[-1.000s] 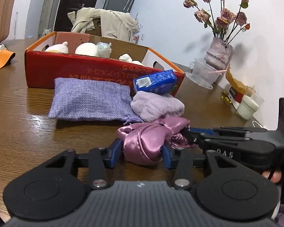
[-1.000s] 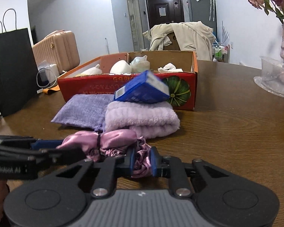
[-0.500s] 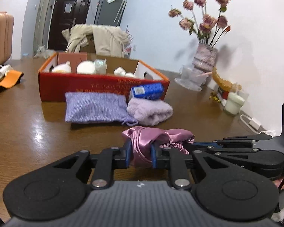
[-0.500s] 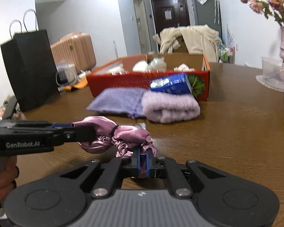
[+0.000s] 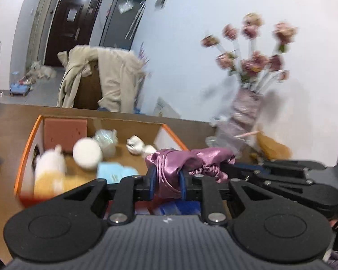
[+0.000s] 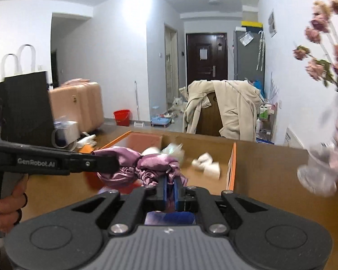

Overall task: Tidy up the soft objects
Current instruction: 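Carry the pink scrunchie into the box and open both grippers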

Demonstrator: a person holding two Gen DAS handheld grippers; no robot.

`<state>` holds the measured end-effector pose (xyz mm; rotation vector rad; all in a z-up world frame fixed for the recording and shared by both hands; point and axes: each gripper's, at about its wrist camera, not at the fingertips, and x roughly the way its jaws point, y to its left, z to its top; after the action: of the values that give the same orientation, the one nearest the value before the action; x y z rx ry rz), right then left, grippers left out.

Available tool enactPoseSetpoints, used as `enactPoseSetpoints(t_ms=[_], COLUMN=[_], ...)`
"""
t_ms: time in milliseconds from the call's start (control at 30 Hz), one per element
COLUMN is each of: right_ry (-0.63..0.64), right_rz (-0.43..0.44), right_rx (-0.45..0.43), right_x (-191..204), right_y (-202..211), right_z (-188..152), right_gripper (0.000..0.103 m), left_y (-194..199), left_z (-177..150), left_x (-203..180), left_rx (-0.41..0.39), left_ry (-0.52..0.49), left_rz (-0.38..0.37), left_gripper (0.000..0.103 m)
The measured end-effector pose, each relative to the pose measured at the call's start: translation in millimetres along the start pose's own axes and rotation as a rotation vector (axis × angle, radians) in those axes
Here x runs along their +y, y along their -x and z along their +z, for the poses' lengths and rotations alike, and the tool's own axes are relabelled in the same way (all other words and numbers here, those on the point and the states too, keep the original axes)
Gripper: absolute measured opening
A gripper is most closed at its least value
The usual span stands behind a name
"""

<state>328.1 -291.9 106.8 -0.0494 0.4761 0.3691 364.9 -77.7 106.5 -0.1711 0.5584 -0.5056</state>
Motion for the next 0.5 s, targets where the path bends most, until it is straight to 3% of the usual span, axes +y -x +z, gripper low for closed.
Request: enactPoseSetpoints(t_ms=[133, 233, 333, 433, 467, 500], right_ry=[-0.018, -0.012, 0.006, 0.001, -0.004, -0.005], right_rz=[0.018, 0.007, -0.002, 0.03, 0.048, 0.069], right_rx=[0.146, 0.261, 0.366, 0.411, 0.419, 0.412], right_x=[-33.0, -45.6, -47.3, -48.1, -49.3, -49.4], right_y=[-96.0, -161.8, -213.3, -236.8, -237.8, -236.1], right_z=[38.6, 47.9, 43.6, 39.3, 40.0, 39.7], right_gripper=[0.006, 0.006, 0.012, 0.021, 0.022, 0.026], left_y=[-87.9, -142.6, -171.6, -168.5, -163.5, -158.7], left_z=[35.3, 40.8, 34.8, 31.6, 31.7, 32.3], left_x=[34.5, 53.0, 68.7, 80.1, 80.2, 78.2], left_rx=[0.117, 0.209, 0.281, 0.299, 0.289, 0.275], left_ry=[0.021, -0.021, -0.03, 0.016, 0.013, -0.001], left_rz=[0.103, 0.179, 0.246, 0.216, 0.216, 0.224], left_gripper=[0.016, 0.018, 0.03, 0.046, 0.058, 0.06])
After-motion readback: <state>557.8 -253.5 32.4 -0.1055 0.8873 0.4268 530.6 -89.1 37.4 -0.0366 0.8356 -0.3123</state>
